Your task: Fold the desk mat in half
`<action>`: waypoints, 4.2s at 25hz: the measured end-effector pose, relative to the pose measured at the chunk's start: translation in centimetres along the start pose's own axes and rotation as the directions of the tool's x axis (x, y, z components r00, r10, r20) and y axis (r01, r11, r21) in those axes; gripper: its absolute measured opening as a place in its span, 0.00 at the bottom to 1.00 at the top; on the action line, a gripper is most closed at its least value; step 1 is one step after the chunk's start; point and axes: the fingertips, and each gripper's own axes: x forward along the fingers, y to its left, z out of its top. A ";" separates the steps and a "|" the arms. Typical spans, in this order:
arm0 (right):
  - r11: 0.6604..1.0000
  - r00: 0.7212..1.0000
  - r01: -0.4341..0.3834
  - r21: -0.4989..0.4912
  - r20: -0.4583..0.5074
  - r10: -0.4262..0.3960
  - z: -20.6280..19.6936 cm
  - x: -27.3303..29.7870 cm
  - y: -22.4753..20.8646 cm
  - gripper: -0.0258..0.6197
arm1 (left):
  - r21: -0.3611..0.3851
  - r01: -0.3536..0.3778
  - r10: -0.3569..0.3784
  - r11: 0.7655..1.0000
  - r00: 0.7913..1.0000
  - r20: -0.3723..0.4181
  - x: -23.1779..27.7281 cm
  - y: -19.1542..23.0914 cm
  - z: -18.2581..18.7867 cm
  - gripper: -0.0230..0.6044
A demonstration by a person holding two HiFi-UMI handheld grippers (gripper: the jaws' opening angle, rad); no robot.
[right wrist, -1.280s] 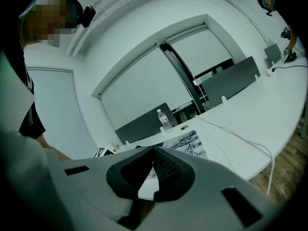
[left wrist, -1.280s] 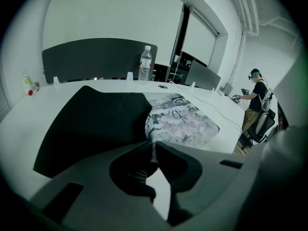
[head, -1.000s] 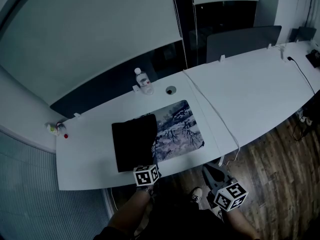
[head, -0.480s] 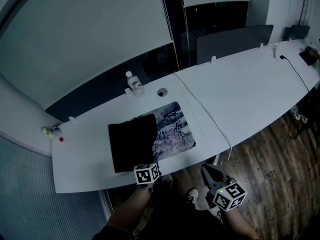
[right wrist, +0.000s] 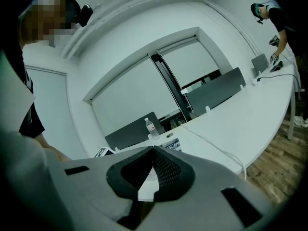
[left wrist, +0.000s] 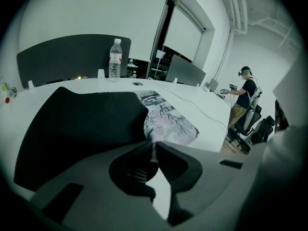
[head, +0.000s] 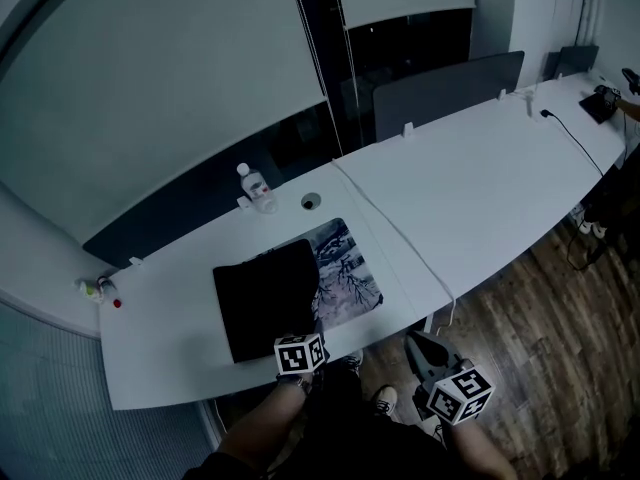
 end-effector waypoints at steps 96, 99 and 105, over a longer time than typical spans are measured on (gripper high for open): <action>0.985 0.986 0.155 0.080 0.049 -0.159 1.6 -1.2 -5.1 0.07 | 0.227 0.258 -0.249 0.939 0.966 -0.069 4.5 -12.3 3.6 0.20; 0.989 0.990 0.127 0.073 0.047 -0.130 1.4 -1.5 -4.4 0.07 | 0.215 0.242 -0.238 0.946 0.970 -0.043 3.3 -12.1 3.4 0.20; 0.996 0.998 0.059 0.060 0.032 -0.061 0.6 -1.6 -2.5 0.07 | 0.169 0.221 -0.225 0.961 0.974 0.006 0.0 -11.4 2.5 0.10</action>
